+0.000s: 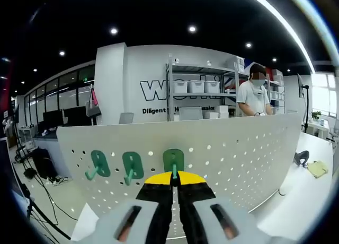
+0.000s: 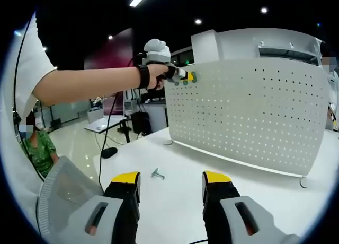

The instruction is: Insert the hook assembly into the mounting plate slot until the hook locks in place.

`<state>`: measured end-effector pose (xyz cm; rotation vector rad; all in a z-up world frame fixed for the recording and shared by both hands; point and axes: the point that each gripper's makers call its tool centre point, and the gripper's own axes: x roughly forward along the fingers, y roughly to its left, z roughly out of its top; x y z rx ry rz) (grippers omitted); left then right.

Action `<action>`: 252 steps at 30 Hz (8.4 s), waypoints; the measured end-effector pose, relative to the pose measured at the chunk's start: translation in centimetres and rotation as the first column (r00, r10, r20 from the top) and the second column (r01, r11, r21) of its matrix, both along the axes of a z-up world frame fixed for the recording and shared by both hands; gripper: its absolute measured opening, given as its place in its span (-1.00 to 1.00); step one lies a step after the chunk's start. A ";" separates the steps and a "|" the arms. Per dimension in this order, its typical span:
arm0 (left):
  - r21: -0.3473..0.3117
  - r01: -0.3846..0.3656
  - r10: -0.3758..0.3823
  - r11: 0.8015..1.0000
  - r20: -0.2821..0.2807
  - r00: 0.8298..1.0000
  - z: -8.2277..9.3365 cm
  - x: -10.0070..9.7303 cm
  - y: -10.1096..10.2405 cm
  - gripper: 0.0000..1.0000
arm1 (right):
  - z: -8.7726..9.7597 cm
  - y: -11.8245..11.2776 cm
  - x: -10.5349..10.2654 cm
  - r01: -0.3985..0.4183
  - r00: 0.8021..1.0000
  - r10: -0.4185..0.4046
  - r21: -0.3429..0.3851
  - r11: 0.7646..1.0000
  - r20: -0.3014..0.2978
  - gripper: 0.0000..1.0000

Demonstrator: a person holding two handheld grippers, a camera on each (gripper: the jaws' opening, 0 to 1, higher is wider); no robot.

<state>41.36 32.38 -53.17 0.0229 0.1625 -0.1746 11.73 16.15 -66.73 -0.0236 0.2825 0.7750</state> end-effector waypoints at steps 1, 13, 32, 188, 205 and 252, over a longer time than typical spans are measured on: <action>-0.009 -0.002 0.002 1.000 0.001 1.000 0.1 0.1 0.1 -0.96 | 0.0 0.0 0.0 0.001 1.000 -0.001 0.000 1.000 -0.001 -0.05; 0.000 0.012 -0.012 1.000 -0.017 1.000 -0.2 0.5 0.0 -0.96 | 0.0 -1.8 1.1 0.049 0.999 -0.049 -0.003 0.999 -0.003 -0.04; -0.016 0.011 -0.011 1.000 -0.007 1.000 0.4 1.3 -0.2 -0.92 | -0.1 -1.9 1.3 0.047 0.999 -0.048 -0.011 0.999 -0.014 -0.05; 0.018 0.706 -0.666 0.708 -0.313 0.677 -27.3 -21.4 2.6 0.04 | -2.9 9.0 -2.0 0.059 0.991 -0.081 -0.204 0.977 -0.103 -0.07; -0.004 0.719 -0.674 0.695 -0.352 0.650 -30.6 -20.1 2.7 -0.10 | -4.0 8.4 -2.2 0.085 0.983 -0.119 -0.228 0.970 -0.137 -0.08; -0.258 0.596 -0.648 0.761 -0.367 0.668 -28.7 -21.7 1.9 -0.40 | -3.9 8.6 -1.9 0.063 0.987 -0.091 -0.199 0.978 -0.134 -0.11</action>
